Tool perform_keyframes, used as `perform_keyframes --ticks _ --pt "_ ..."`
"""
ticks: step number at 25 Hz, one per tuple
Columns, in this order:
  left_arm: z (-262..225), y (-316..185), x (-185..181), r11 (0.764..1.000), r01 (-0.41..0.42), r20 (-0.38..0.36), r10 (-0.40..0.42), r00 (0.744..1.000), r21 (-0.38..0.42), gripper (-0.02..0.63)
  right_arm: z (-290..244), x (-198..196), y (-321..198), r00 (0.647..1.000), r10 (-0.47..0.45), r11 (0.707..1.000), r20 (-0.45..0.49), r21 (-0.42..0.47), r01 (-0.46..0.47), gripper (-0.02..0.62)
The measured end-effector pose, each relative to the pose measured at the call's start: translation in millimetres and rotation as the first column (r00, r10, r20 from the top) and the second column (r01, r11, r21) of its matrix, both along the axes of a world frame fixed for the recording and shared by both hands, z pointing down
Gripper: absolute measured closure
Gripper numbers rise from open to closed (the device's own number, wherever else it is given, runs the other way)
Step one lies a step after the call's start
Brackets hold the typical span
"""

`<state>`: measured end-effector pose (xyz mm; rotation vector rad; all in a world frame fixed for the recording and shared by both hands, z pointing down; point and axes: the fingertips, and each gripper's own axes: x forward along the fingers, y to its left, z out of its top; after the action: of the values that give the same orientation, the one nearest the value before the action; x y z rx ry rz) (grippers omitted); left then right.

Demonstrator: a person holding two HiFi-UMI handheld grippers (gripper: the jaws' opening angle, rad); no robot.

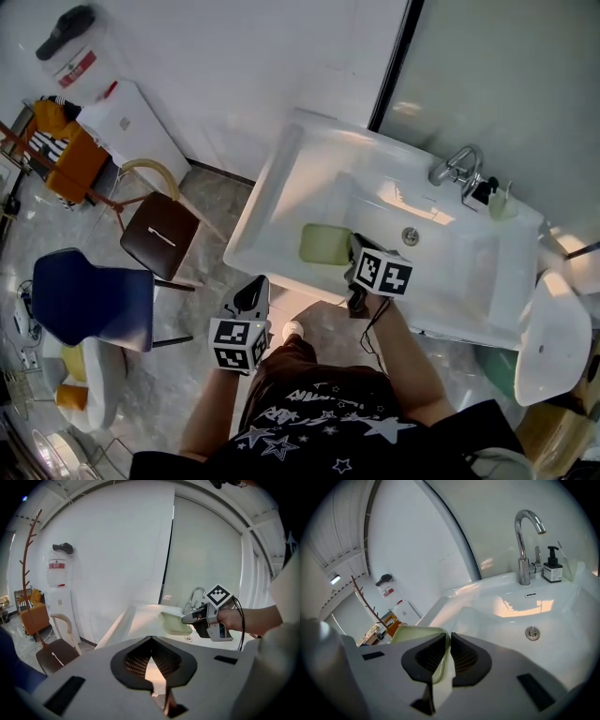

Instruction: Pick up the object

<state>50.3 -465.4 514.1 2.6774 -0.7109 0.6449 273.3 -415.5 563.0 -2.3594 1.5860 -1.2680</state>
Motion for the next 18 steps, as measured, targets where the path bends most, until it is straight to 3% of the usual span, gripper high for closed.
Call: perform_keyframes --ticks 18 --pt "-35.6 139.7 -3.5 0.990 0.105 -0.060 -0.100 0.993 0.096 0.589 -58.9 -4.3 130.8 0.993 -0.108 0.981 -0.044 0.158 0.114 0.560"
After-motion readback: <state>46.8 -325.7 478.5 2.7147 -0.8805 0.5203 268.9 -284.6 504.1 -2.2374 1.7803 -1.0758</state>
